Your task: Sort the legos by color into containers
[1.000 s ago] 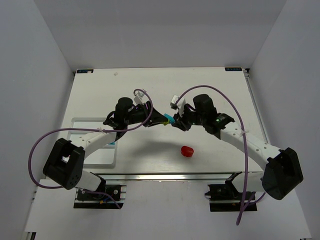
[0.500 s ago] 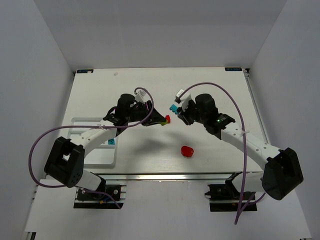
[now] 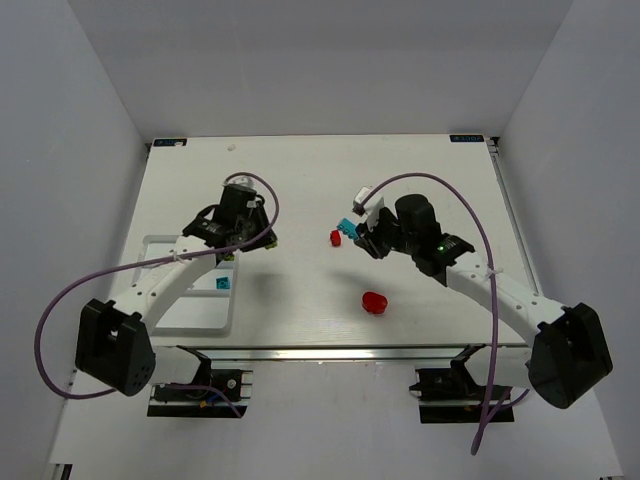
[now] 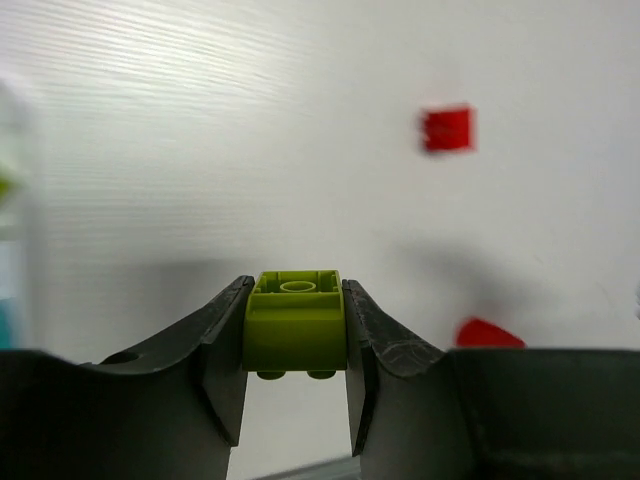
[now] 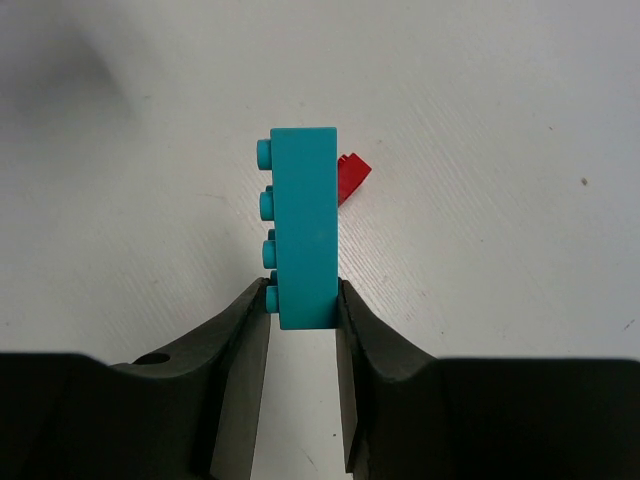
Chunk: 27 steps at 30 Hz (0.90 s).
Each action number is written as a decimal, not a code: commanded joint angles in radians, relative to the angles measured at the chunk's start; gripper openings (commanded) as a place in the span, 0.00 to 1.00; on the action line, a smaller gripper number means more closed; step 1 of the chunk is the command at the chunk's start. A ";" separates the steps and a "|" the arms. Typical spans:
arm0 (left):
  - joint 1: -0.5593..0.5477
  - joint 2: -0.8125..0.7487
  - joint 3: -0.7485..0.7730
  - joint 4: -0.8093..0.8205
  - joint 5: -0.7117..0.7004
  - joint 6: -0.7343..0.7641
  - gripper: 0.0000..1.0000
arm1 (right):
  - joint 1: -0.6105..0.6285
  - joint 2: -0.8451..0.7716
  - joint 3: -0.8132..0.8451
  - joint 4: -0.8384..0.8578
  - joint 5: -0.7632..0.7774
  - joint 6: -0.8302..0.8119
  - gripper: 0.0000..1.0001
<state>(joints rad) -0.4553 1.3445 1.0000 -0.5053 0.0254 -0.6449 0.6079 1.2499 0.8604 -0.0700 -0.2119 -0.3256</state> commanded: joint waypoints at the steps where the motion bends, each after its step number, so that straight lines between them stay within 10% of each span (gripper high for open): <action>1: 0.050 -0.067 0.043 -0.202 -0.372 0.047 0.00 | -0.010 -0.035 -0.014 0.045 -0.056 -0.010 0.00; 7: 0.139 -0.006 0.071 -0.387 -0.596 0.024 0.00 | -0.016 -0.056 -0.034 0.050 -0.070 -0.006 0.00; 19: 0.287 0.177 0.143 -0.300 -0.555 0.063 0.01 | -0.025 -0.073 -0.046 0.050 -0.106 -0.001 0.00; 22: 0.314 0.229 0.149 -0.292 -0.541 0.068 0.18 | -0.026 -0.072 -0.044 0.041 -0.127 -0.007 0.00; 27: 0.346 0.210 0.124 -0.268 -0.483 0.079 0.75 | -0.019 -0.052 -0.034 -0.020 -0.257 -0.053 0.00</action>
<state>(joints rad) -0.1226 1.6138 1.1191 -0.8043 -0.4927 -0.5747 0.5880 1.2034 0.8196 -0.0624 -0.3603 -0.3408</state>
